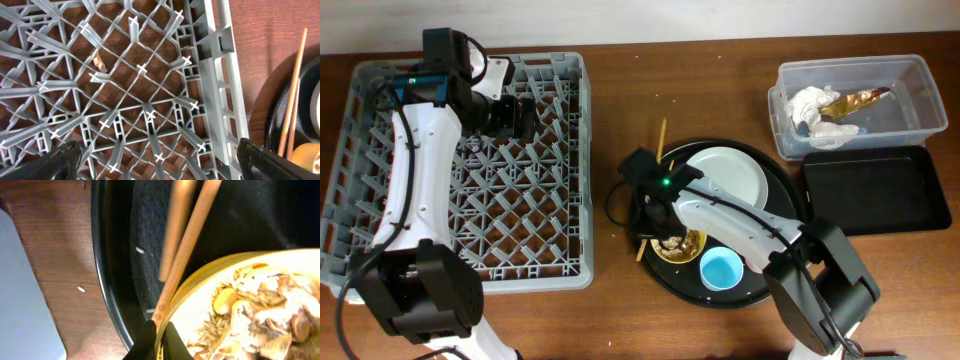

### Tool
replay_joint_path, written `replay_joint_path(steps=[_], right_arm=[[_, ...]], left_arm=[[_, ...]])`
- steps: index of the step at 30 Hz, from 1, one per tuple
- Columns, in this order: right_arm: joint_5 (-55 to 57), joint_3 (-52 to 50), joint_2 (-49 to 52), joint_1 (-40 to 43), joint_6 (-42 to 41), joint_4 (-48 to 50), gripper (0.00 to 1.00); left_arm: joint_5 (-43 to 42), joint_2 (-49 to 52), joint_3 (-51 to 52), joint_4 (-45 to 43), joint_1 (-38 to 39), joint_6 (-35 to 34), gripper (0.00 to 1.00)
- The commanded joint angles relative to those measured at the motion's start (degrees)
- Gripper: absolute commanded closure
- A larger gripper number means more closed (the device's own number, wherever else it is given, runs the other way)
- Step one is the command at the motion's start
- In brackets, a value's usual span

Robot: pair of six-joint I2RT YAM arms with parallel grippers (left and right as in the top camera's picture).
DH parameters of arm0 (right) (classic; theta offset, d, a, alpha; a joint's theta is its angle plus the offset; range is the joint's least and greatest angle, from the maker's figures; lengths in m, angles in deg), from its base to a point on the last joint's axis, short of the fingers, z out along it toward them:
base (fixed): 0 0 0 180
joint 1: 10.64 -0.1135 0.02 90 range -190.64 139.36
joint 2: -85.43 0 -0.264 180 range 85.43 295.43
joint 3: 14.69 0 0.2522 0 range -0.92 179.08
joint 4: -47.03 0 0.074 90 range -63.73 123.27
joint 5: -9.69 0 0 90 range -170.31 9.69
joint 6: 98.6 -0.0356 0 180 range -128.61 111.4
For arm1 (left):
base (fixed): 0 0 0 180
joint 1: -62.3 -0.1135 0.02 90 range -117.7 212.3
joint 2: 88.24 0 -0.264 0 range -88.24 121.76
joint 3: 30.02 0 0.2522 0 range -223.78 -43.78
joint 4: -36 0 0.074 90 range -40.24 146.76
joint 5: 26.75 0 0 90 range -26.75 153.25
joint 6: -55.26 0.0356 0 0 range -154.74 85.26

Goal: Sort waste into correct bins and load items into the dishwasher rack
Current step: 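Lift the yellow bowl with the right gripper and pour rice onto black tray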

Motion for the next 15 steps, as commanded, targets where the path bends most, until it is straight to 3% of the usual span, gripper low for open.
replay_joint_path(steps=[1, 3, 7, 8, 11, 13, 15], right_arm=[[2.0, 4.7, 0.2, -0.1, 2.3, -2.0, 0.96], [2.6, 7.8, 0.2, -0.1, 2.8, -4.9, 0.96], [3.0, 27.6, -1.1, 4.4, 10.4, -19.1, 0.96], [3.0, 33.3, -2.5, 9.2, 14.0, -23.8, 0.96], [3.0, 35.1, -5.6, 21.4, 19.3, -31.6, 0.96], [1.0, 35.1, -6.0, 30.1, 29.5, -35.9, 0.96], [-9.0, 35.0, -6.0, 39.6, 41.1, -35.6, 0.96]], left_arm=[[-0.4, 0.3, -0.7, 0.0, -0.1, 0.5, 0.01], [-0.4, 0.3, -0.7, 0.0, -0.1, 0.5, 0.01], [-0.4, 0.3, -0.7, 0.0, -0.1, 0.5, 0.01], [-0.4, 0.3, -0.7, 0.0, -0.1, 0.5, 0.01], [-0.4, 0.3, -0.7, 0.0, -0.1, 0.5, 0.01], [-0.4, 0.3, -0.7, 0.0, -0.1, 0.5, 0.01], [-0.4, 0.3, -0.7, 0.0, -0.1, 0.5, 0.01]])
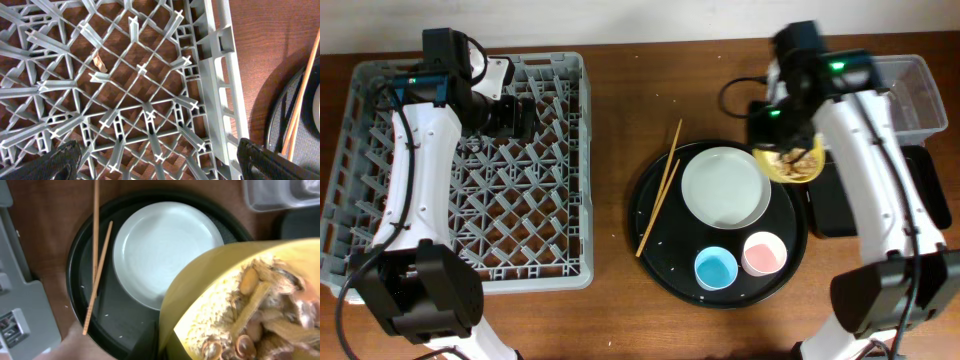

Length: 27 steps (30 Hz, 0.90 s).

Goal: Sort waste into correct bins and load items into the dishwasher rack
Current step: 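Lift the yellow bowl with the right gripper and pour rice onto black tray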

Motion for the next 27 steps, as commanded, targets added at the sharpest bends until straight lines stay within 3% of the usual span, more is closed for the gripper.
replay_joint_path(steps=[1, 7, 8, 11, 15, 17, 21, 27], right_arm=[[-11.4, 0.8, -1.7, 8.2, 13.7, 0.5, 0.96], [-35.8, -2.3, -1.7, 26.2, 33.6, 1.4, 0.96], [-43.0, -6.6, -1.7, 31.8, 38.2, 2.7, 0.96], [-49.8, -18.1, -1.7, 40.4, 44.5, 8.4, 0.96], [-62.3, -38.6, -1.6, 50.2, 44.7, 27.5, 0.96], [-69.2, -44.0, -1.3, 54.6, 44.8, 33.2, 0.96], [-81.0, -45.7, -1.1, 56.5, 47.3, 35.4, 0.96], [-81.5, -45.7, -1.1, 56.5, 46.9, 34.8, 0.96]], left_arm=[[-0.4, 0.3, -0.7, 0.0, -0.1, 0.5, 0.01], [-0.4, 0.3, -0.7, 0.0, -0.1, 0.5, 0.01], [-0.4, 0.3, -0.7, 0.0, -0.1, 0.5, 0.01], [-0.4, 0.3, -0.7, 0.0, -0.1, 0.5, 0.01], [-0.4, 0.3, -0.7, 0.0, -0.1, 0.5, 0.01], [-0.4, 0.3, -0.7, 0.0, -0.1, 0.5, 0.01], [-0.4, 0.3, -0.7, 0.0, -0.1, 0.5, 0.01], [-0.4, 0.3, -0.7, 0.0, -0.1, 0.5, 0.01]])
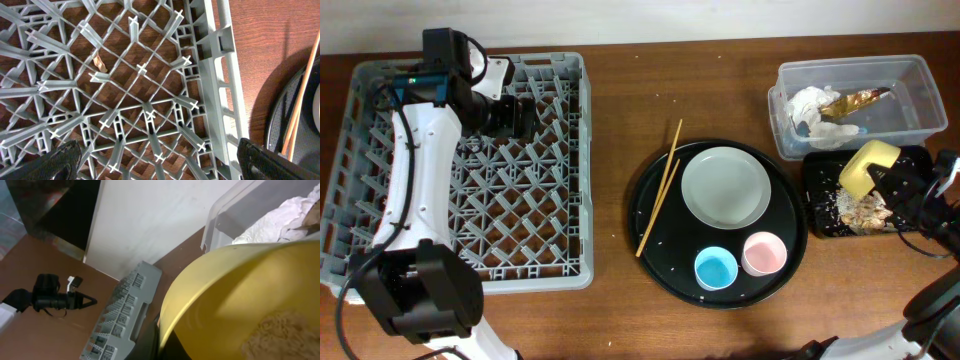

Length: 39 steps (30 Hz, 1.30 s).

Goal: Sort waste into correct bins and load items into the dishwasher rack
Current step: 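Lift the yellow bowl with the right gripper and pour rice onto black tray, then set the yellow bowl back on the round tray with the right gripper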

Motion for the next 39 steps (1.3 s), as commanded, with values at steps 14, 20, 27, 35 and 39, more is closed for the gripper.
replay_joint_path(steps=[14, 20, 27, 35, 39], right_arm=[[0.2, -0.4, 0.0, -3.0, -26.7, 9.6, 0.96], [-1.0, -0.4, 0.0, -3.0, -41.7, 18.0, 0.96], [3.6, 0.0, -19.2, -9.4, -41.3, 20.1, 0.96], [61.1, 0.0, -30.8, -65.0, -45.6, 11.3, 0.96], [76.7, 0.0, -14.8, -82.8, -45.5, 10.3, 0.96]], left_arm=[[-0.4, 0.3, -0.7, 0.0, -0.1, 0.5, 0.01], [-0.4, 0.3, -0.7, 0.0, -0.1, 0.5, 0.01], [-0.4, 0.3, -0.7, 0.0, -0.1, 0.5, 0.01], [-0.4, 0.3, -0.7, 0.0, -0.1, 0.5, 0.01], [-0.4, 0.3, -0.7, 0.0, -0.1, 0.5, 0.01]])
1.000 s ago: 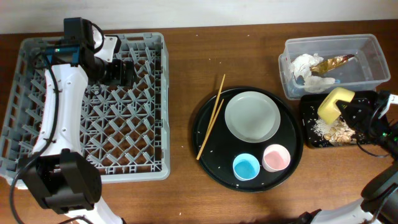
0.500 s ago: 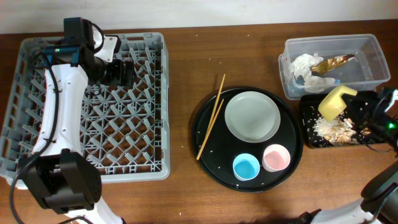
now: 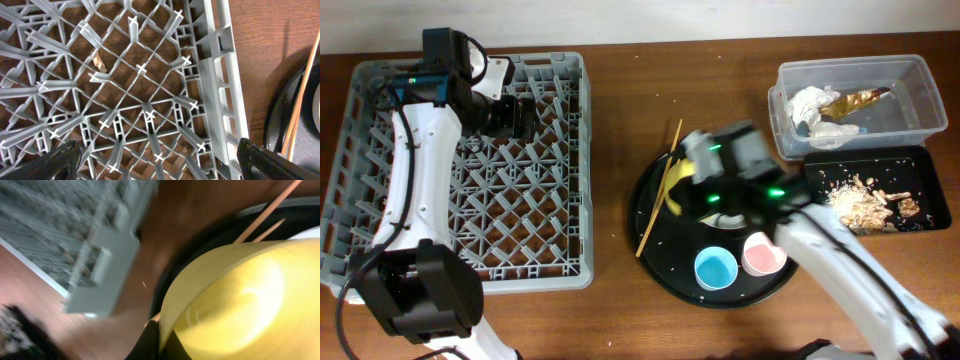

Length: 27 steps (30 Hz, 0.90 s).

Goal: Sort waste into correct bins and load items into the dishwasher rack
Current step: 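Set the yellow bowl back on the round tray with the right gripper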

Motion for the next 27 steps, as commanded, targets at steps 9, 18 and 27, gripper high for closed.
replay_joint_path(steps=[9, 18, 27], right_arm=[[7.5, 1.3, 13.9, -10.0, -0.3, -4.3, 0.96], [8.6, 19.9, 13.9, -8.0, -0.3, -26.0, 0.59], [9.3, 21.4, 4.3, 19.3, 0.0, -42.4, 0.60]], left_arm=[[-0.4, 0.3, -0.7, 0.0, -0.1, 0.5, 0.01], [-0.4, 0.3, -0.7, 0.0, -0.1, 0.5, 0.01], [-5.1, 0.3, -0.7, 3.1, -0.1, 0.3, 0.01]])
